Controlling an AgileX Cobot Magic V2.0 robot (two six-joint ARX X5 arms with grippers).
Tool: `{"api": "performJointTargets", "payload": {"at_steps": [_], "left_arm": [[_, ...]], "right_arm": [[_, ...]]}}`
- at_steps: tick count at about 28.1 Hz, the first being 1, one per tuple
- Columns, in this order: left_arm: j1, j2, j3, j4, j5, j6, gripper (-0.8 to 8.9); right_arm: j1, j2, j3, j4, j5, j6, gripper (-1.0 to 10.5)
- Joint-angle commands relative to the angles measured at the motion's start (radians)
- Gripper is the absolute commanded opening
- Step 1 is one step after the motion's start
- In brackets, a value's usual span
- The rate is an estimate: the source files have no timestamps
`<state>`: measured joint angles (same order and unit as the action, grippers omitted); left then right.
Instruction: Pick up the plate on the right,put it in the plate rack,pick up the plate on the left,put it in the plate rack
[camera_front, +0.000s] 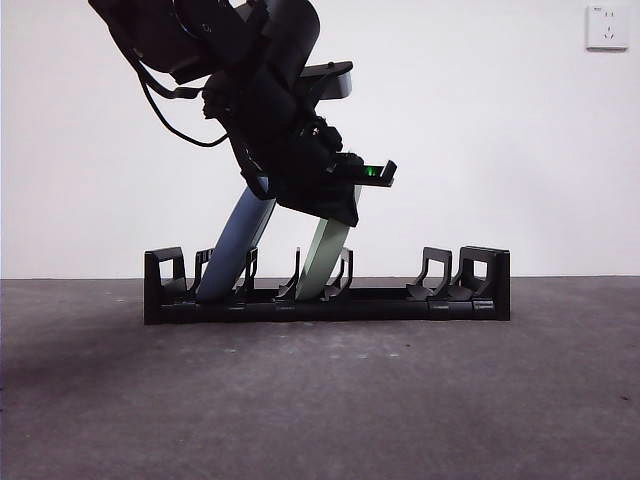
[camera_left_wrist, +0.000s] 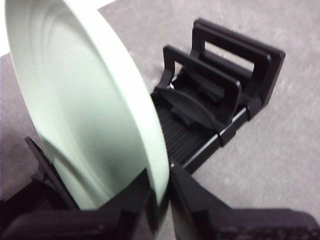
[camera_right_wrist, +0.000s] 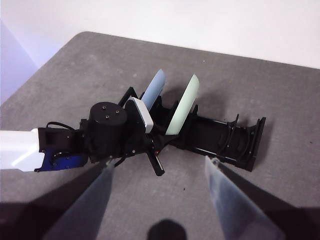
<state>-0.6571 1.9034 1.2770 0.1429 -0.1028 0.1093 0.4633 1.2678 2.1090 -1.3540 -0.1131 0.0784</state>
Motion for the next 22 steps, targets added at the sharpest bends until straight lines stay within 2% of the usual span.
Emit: {"api": "performJointTargets", "payload": {"at_steps": [1, 5, 12, 16, 22], "left_arm": [[0.002, 0.012, 0.000, -0.021, -0.019, 0.039, -0.09], [-0.004, 0.012, 0.000, -0.043, -0.032, 0.079, -0.09], [-0.022, 0.012, 0.000, -0.045, -0.021, 0.078, 0.14], [-0.029, 0.011, 0.000, -0.046, -0.021, 0.078, 1.67], [-0.029, 0.000, 0.001, -0.076, -0.021, 0.077, 1.67]], "right_arm": [[0.001, 0.000, -0.014, -0.024, -0.004, -0.008, 3.1], [0.001, 0.000, -0.015, -0.024, -0.004, -0.008, 3.1], [0.001, 0.000, -0.015, -0.024, -0.004, -0.008, 3.1], [0.001, 0.000, -0.015, -0.024, -0.008, -0.008, 3.1], [0.001, 0.000, -0.015, -0.024, -0.022, -0.011, 3.1]]}}
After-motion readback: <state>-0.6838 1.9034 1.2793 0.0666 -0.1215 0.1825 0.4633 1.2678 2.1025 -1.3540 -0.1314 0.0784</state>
